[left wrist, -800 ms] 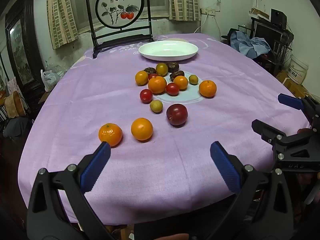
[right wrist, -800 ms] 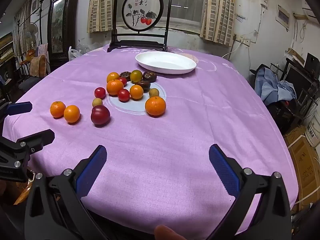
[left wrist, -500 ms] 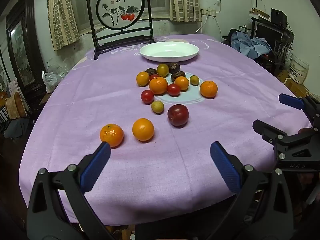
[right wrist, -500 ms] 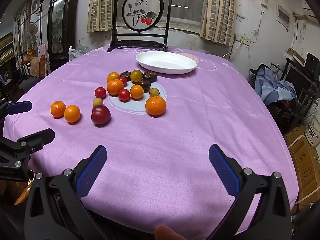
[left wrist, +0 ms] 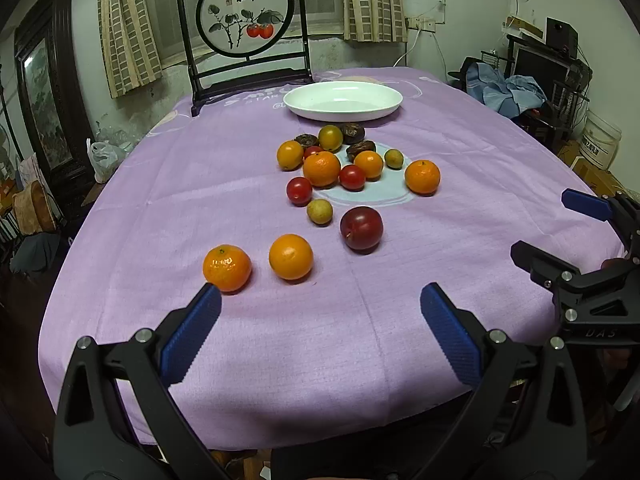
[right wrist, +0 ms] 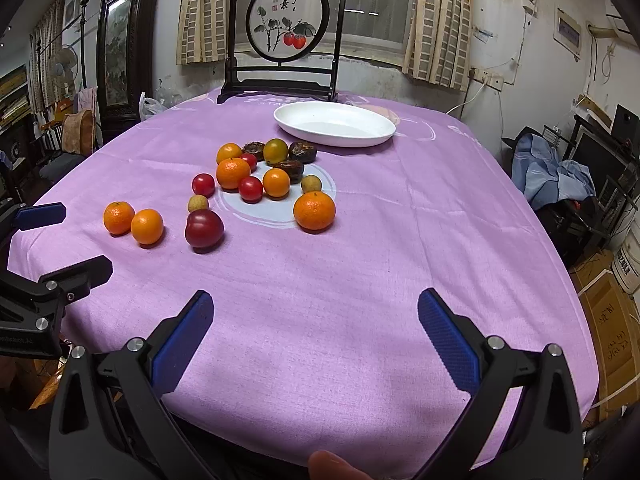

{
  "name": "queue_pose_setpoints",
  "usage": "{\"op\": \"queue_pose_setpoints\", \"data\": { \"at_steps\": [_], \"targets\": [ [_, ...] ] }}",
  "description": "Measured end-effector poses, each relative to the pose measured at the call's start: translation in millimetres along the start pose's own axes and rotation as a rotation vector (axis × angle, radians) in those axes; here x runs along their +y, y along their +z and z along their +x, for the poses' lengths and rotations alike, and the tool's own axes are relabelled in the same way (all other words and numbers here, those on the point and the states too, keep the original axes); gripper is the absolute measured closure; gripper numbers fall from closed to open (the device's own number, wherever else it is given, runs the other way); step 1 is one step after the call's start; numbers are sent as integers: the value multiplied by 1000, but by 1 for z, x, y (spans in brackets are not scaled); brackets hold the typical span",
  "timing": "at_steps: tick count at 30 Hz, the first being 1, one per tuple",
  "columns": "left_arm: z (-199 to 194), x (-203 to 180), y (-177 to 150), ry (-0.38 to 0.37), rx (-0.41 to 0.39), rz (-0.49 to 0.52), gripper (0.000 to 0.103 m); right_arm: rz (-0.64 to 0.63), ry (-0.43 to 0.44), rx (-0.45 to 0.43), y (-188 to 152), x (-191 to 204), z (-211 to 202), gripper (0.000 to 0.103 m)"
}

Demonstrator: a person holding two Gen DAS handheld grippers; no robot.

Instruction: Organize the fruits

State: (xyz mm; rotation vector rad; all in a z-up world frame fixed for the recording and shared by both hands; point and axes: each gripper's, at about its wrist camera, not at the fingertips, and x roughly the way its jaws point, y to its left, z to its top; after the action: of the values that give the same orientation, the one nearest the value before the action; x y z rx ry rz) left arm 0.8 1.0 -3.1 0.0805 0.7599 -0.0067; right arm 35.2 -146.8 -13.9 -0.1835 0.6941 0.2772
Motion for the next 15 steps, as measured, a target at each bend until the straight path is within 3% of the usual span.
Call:
{"op": "queue_pose_setpoints", "data": {
  "at_steps": [15],
  "targets": [
    [0,0,0,2,0,-1,2,-4,-1,-1,-1,0,-3,1]
  ]
}}
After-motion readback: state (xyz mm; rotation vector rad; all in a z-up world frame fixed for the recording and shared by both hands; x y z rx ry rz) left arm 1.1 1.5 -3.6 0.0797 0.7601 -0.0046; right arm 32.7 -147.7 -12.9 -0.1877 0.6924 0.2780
